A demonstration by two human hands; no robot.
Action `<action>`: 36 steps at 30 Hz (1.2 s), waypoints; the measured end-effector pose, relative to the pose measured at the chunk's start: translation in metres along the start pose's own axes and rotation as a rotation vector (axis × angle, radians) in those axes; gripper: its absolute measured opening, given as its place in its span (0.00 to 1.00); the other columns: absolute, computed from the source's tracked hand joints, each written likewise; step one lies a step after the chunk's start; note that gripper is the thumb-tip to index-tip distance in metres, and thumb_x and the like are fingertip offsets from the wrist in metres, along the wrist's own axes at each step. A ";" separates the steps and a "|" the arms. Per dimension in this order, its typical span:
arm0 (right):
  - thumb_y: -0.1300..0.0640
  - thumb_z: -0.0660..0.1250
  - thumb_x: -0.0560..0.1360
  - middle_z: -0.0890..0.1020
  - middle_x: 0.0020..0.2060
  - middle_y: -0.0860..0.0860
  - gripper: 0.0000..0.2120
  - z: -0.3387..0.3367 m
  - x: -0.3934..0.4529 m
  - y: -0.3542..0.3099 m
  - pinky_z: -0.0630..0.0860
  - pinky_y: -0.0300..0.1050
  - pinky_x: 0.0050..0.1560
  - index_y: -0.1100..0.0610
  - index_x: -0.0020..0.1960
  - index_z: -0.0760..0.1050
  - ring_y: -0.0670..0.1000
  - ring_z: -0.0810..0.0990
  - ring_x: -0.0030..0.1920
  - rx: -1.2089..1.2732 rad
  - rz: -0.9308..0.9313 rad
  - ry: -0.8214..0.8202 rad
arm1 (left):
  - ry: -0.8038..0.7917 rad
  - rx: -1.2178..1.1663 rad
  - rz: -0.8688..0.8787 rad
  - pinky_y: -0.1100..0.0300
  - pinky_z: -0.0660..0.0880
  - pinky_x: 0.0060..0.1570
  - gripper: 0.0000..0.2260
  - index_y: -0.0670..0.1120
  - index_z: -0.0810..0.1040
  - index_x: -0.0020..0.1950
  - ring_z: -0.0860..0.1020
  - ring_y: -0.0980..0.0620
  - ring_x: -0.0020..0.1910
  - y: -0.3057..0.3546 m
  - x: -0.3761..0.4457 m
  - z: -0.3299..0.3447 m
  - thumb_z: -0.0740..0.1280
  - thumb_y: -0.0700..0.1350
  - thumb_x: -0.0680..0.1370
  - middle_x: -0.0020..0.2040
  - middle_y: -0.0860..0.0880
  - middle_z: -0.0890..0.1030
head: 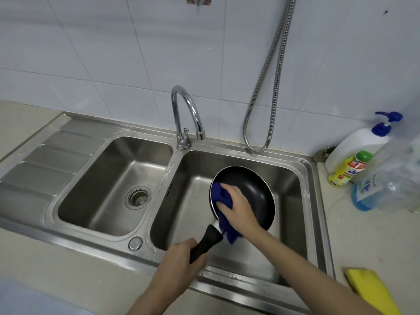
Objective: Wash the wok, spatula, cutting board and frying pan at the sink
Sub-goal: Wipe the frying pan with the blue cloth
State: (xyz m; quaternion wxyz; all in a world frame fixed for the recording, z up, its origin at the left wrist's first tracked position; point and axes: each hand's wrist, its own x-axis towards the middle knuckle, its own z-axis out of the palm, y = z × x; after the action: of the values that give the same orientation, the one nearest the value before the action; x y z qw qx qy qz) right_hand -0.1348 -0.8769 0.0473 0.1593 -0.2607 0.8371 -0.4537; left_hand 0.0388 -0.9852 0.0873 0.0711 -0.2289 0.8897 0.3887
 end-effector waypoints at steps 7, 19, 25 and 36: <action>0.64 0.66 0.73 0.69 0.63 0.57 0.25 -0.022 0.035 0.025 0.76 0.51 0.48 0.57 0.68 0.65 0.60 0.75 0.53 -1.041 -0.003 -0.010 | 0.115 0.017 -0.034 0.63 0.66 0.27 0.12 0.48 0.74 0.34 0.70 0.57 0.24 -0.005 0.001 -0.020 0.69 0.51 0.74 0.26 0.52 0.72; 0.61 0.69 0.73 0.72 0.60 0.50 0.25 0.008 0.005 0.006 0.68 0.34 0.55 0.54 0.69 0.69 0.46 0.72 0.56 0.003 -0.011 -0.074 | 0.008 0.164 -0.080 0.66 0.62 0.25 0.12 0.50 0.65 0.34 0.70 0.57 0.27 -0.003 0.017 -0.022 0.67 0.46 0.73 0.30 0.52 0.72; 0.65 0.70 0.69 0.69 0.64 0.55 0.33 -0.032 0.032 0.020 0.70 0.50 0.61 0.57 0.72 0.65 0.59 0.75 0.57 -0.579 -0.146 0.060 | -0.042 0.022 -0.134 0.60 0.68 0.22 0.09 0.42 0.70 0.36 0.69 0.53 0.22 -0.018 0.000 -0.033 0.67 0.44 0.70 0.29 0.47 0.72; 0.61 0.67 0.73 0.71 0.61 0.51 0.25 -0.008 -0.012 0.006 0.70 0.41 0.61 0.53 0.69 0.68 0.49 0.72 0.58 -0.234 -0.022 -0.292 | -0.022 0.162 -0.082 0.63 0.63 0.24 0.09 0.47 0.67 0.33 0.71 0.52 0.27 -0.001 0.019 -0.031 0.66 0.45 0.69 0.30 0.50 0.72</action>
State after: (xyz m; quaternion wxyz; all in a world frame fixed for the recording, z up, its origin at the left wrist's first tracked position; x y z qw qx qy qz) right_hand -0.1307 -0.8619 0.0465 0.2429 -0.3496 0.8492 -0.3124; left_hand 0.0243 -1.0150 0.1025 0.1150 -0.2543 0.9073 0.3146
